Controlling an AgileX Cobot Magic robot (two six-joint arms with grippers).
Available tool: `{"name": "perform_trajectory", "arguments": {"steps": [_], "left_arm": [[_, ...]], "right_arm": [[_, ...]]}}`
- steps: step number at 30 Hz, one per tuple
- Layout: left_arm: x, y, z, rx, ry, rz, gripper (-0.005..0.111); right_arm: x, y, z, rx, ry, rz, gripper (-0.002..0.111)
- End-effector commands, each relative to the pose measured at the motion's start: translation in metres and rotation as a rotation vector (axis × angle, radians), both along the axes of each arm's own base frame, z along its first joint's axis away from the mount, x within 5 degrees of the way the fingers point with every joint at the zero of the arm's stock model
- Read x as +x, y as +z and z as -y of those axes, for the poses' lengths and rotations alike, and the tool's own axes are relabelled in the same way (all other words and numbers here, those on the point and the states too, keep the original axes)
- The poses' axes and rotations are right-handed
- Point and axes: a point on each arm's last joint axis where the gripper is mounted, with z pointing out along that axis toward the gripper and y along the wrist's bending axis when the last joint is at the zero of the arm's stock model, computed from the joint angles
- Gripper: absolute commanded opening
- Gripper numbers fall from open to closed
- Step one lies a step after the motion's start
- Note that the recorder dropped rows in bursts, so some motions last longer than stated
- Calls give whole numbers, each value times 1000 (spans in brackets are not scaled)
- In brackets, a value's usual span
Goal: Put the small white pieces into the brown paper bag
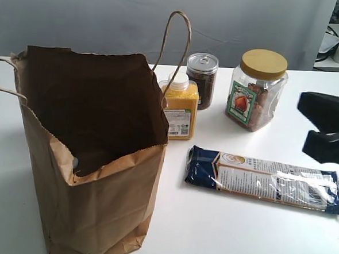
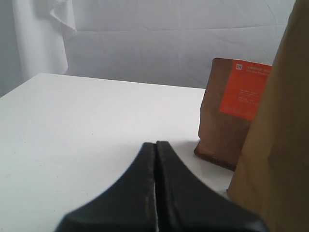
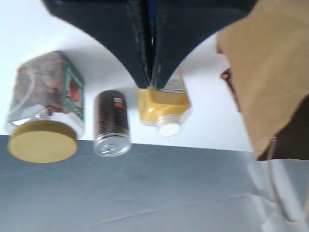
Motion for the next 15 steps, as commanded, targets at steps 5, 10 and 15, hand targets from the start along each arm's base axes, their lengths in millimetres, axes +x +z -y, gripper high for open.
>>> {"name": "perform_trajectory", "arguments": {"steps": [5, 10, 15], "left_arm": [[0, -1, 0, -11, -4, 6, 0], [0, -1, 0, -11, -4, 6, 0], [0, -1, 0, -11, -4, 6, 0]], "right_arm": [[7, -42, 35, -23, -191, 144, 0], [-7, -64, 51, 5, -261, 175, 0], [-21, -76, 70, 48, -356, 231, 0]]}}
